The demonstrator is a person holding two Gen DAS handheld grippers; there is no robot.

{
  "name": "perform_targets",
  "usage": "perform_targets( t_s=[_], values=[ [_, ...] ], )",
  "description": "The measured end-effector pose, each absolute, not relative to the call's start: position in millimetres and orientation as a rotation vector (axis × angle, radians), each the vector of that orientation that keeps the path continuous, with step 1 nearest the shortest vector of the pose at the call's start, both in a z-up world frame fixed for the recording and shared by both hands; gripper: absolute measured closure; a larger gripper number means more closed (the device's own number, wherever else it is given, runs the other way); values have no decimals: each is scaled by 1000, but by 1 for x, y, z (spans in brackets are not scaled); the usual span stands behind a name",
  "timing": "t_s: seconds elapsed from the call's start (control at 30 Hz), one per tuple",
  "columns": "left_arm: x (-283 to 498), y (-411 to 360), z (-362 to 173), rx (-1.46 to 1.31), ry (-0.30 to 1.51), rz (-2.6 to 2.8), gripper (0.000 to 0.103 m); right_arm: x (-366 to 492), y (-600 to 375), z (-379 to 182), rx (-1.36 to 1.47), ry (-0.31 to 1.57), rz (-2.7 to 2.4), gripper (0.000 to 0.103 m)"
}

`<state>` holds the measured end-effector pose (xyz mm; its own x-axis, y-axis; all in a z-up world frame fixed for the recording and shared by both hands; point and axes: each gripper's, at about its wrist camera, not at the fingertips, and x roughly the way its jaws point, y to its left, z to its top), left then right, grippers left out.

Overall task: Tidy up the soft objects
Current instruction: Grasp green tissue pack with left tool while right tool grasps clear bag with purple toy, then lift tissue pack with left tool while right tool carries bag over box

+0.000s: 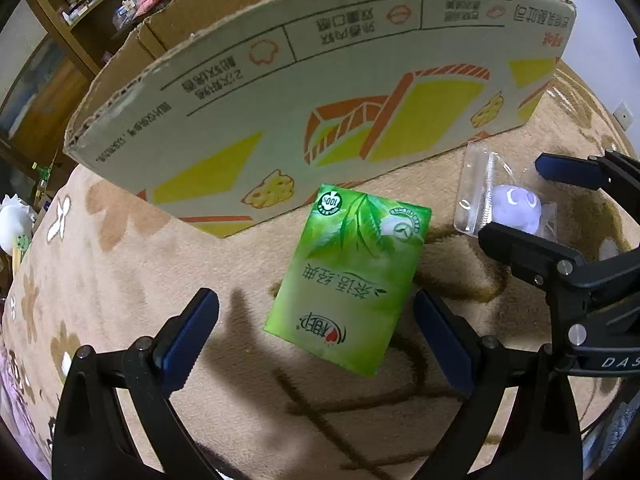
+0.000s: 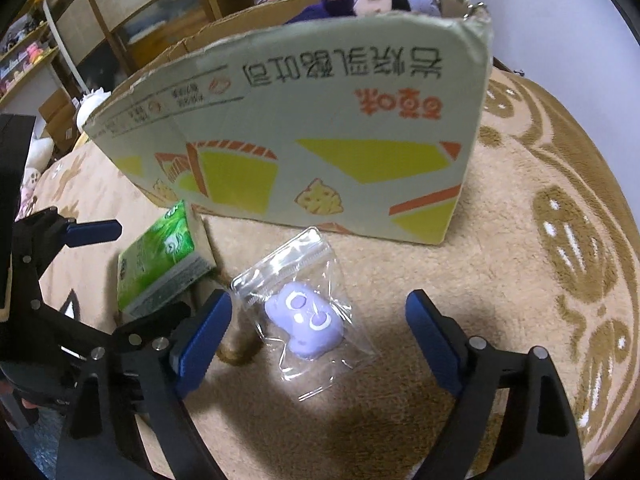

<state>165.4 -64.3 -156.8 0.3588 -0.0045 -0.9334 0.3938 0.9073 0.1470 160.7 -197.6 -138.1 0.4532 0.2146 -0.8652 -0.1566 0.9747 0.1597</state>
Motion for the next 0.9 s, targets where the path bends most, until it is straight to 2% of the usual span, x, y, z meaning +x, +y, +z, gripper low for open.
perform_targets(
  t_s=[0.2, 0.47, 0.6, 0.7, 0.77, 0.9],
  values=[
    [164, -64, -159, 397, 1165, -279, 7, 164, -194, -141, 58, 1099, 231, 13],
    [159, -67, -155, 363, 1190, -347, 40, 163, -198, -147, 12, 1115, 220, 20],
    [158, -65, -150, 358, 1195, -339, 41, 159, -192, -148, -27, 1118, 224, 21],
    [158, -61, -148, 353, 1194, -327, 41, 155, -189, -146, -61, 1113, 214, 31],
    [156, -58, -144, 359, 1184, -307, 42, 152, -189, -145, -63, 1111, 213, 46],
    [149, -55, -137, 359, 1165, -271, 42, 143, -195, -141, -59, 1102, 209, 57]
  ],
)
